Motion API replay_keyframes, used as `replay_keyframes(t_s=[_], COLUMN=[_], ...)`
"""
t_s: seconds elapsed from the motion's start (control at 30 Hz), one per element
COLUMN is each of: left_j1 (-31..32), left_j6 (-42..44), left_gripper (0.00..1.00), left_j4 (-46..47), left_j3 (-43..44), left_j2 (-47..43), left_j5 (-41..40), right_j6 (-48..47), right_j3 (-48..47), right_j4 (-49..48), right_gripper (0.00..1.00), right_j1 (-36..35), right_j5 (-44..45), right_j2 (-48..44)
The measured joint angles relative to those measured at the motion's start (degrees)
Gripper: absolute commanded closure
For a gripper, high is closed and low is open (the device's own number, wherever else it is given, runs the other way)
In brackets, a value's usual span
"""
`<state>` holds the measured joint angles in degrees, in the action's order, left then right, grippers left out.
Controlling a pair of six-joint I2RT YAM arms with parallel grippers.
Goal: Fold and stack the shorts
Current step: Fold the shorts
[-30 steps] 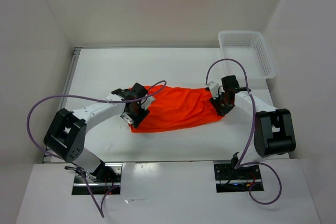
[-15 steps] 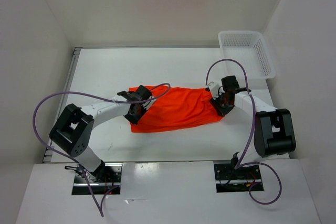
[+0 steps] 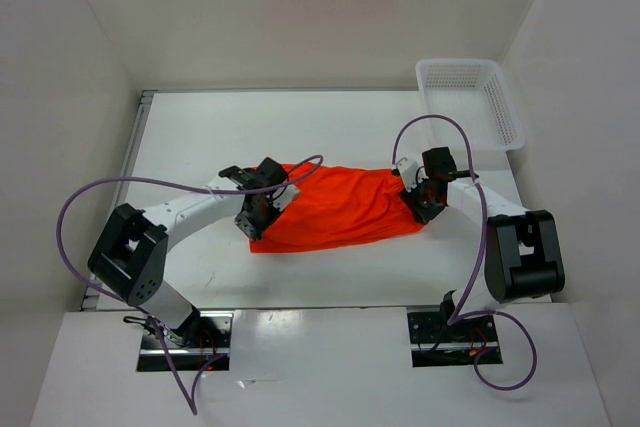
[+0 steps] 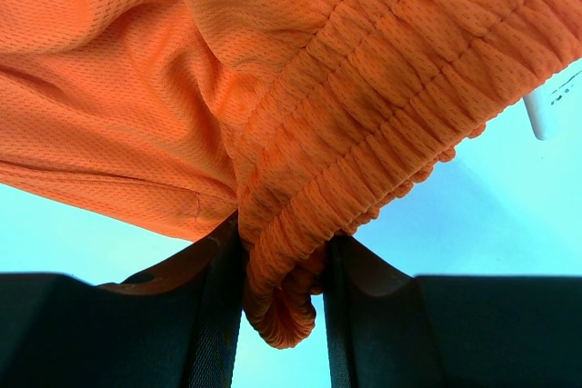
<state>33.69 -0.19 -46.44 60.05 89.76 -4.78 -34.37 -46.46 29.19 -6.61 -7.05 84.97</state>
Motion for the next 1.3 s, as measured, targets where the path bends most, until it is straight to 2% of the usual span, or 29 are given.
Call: replay_keyframes(t_s=[0.23,0.27,0.37,0.4,0.53,0.7,0.9,1.03,1.1,1.3], left_j1=[3.9,4.1,4.1,4.1,4.1,-0.1,-15.4,-24.2,-25.7,-25.2], left_j6=[0.0,0.0,0.2,0.1,0.0,0.1,0.0,0.0,0.0,0.0], left_gripper=[0.97,0.95,0.79,0.68,0.50,0.46,0.46,0.46,0.46,0.44], left_j4=[-2.6,-3.1,-3.4,-3.3,-2.6,-2.3,0.2,4.9,6.9,9.1], left_j3=[-3.2,-3.8,-5.3,-5.7,-6.3,-4.3,7.9,15.8,19.1,24.3], left_j2=[-0.2,-0.2,-0.2,-0.2,0.3,0.4,0.7,5.9,10.8,22.3], left_j5=[3.7,3.7,3.3,2.9,0.4,0.9,7.1,10.0,10.6,14.3], right_j6=[0.0,0.0,0.0,0.0,0.0,0.0,-0.1,-0.2,-0.3,-0.5], right_j3=[0.0,0.0,0.0,0.0,0.0,0.0,0.1,0.1,0.2,1.1], right_j4=[0.0,0.0,0.0,0.0,0.0,0.0,0.0,0.0,0.0,-0.3], right_gripper=[1.00,1.00,1.00,1.00,1.00,1.00,1.00,1.00,1.00,1.00], right_j1=[0.0,0.0,0.0,0.0,0.0,0.0,0.0,0.0,0.0,0.0], right_j5=[0.3,0.4,0.4,0.4,0.4,0.6,0.7,0.8,0.8,1.1], right_j2=[-0.1,-0.1,-0.1,-0.1,-0.2,-0.2,-0.4,-0.7,-0.8,-1.1])
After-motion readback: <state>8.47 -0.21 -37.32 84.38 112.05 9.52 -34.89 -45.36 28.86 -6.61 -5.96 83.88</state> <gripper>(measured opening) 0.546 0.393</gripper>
